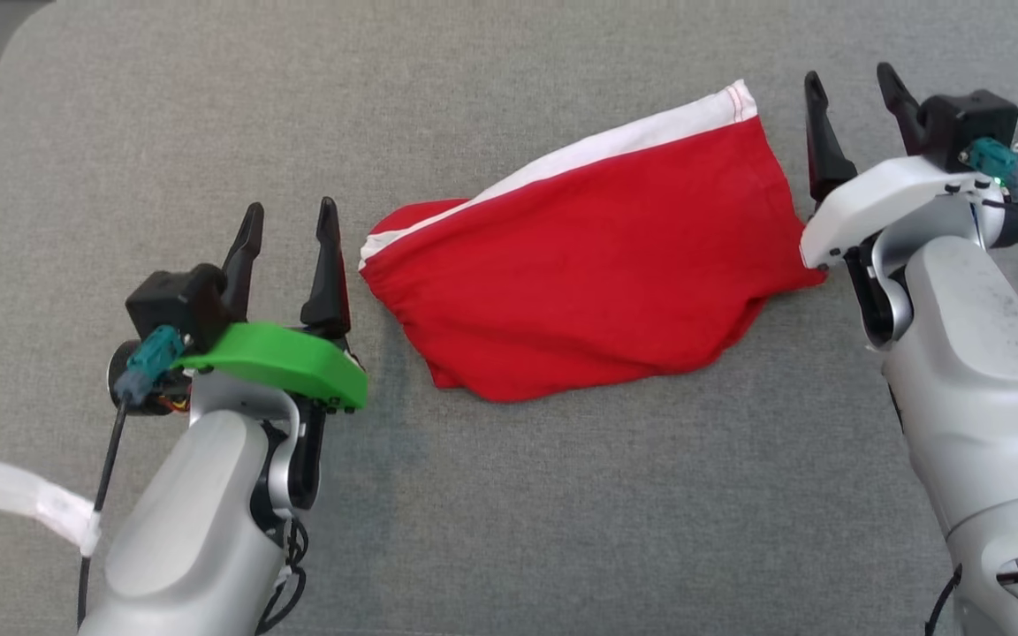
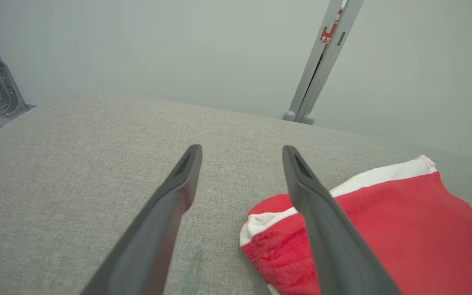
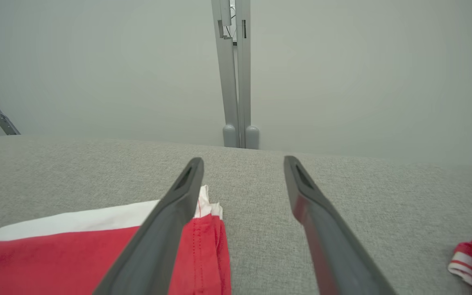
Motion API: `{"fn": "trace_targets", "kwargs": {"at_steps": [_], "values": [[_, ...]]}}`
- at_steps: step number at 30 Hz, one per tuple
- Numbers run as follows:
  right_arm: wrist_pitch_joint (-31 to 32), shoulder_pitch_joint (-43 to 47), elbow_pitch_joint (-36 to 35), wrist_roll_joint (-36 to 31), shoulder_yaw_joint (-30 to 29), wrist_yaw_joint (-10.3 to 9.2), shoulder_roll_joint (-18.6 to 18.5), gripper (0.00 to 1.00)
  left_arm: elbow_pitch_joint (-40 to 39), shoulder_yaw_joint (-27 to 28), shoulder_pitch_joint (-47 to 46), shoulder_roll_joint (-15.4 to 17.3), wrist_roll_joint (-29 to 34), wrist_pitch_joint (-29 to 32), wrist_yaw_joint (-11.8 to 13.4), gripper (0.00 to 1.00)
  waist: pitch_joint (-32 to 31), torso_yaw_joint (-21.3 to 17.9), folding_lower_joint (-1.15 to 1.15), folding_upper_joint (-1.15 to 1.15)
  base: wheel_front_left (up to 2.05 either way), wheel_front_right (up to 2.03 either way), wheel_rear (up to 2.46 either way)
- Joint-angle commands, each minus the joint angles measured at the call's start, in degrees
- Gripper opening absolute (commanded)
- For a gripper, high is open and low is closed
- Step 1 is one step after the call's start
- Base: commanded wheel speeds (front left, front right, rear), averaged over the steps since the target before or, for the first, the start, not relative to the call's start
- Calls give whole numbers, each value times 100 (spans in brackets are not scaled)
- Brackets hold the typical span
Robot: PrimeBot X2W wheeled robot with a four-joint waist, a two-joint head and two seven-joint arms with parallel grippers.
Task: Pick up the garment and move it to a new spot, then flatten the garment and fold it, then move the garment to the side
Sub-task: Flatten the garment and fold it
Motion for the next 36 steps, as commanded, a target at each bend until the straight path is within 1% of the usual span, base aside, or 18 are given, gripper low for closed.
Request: {"fn": "trace_targets", "kwargs": {"at_steps": [1,5,9,11,17,23,27,30,31,32,33,34,35,36], "values": [[-17,133,-47,34,17,-9,-9,100,-152,17,128,62,93,-77,23,100,-147,-29,0,0,0,0,0],[-17,365,-42,143,104,-9,-43,100,-622,45,574,119,244,-192,66,100,-313,-73,0,0,0,0,0],[44,462,225,299,244,-9,-95,100,-853,117,1027,135,289,-218,152,100,-396,-56,0,0,0,0,0],[159,458,384,360,313,-9,-156,100,-940,161,1210,152,378,-234,200,100,-398,-1,0,0,0,0,0],[743,348,748,649,650,-9,-342,100,-1231,476,1724,-18,558,-237,270,100,-338,289,0,0,0,0,0],[1423,254,1075,977,958,-9,-571,100,-1362,822,2103,-227,742,-239,166,100,-290,616,0,0,0,0,0],[1754,205,1201,1188,1163,-9,-686,100,-1368,997,2195,-365,871,-235,89,100,-272,744,0,0,0,0,0],[2050,177,1248,1432,1394,-8,-663,99,-1332,1126,2245,-466,975,-235,-10,100,-274,784,0,0,0,0,0],[2120,187,1257,1488,1449,-7,-654,69,-1322,1152,2255,-487,985,-235,-25,100,-278,785,0,0,0,0,0],[2195,200,1253,1564,1520,-5,-644,47,-1308,1179,2261,-512,1010,-235,-48,100,-283,781,0,0,0,0,0],[2232,205,1239,1631,1565,-5,-642,38,-1302,1196,2260,-529,1027,-235,-70,100,-286,773,0,0,0,0,0],[2243,217,1213,1720,1612,-5,-635,24,-1294,1219,2256,-544,1060,-235,-88,100,-291,754,0,0,0,0,0],[2221,224,1190,1773,1634,-6,-643,14,-1291,1233,2257,-556,1082,-235,-103,100,-296,736,0,0,0,0,0],[2162,229,1157,1832,1656,-6,-659,0,-1285,1254,2256,-567,1115,-235,-125,100,-303,704,0,0,0,0,0]]}}
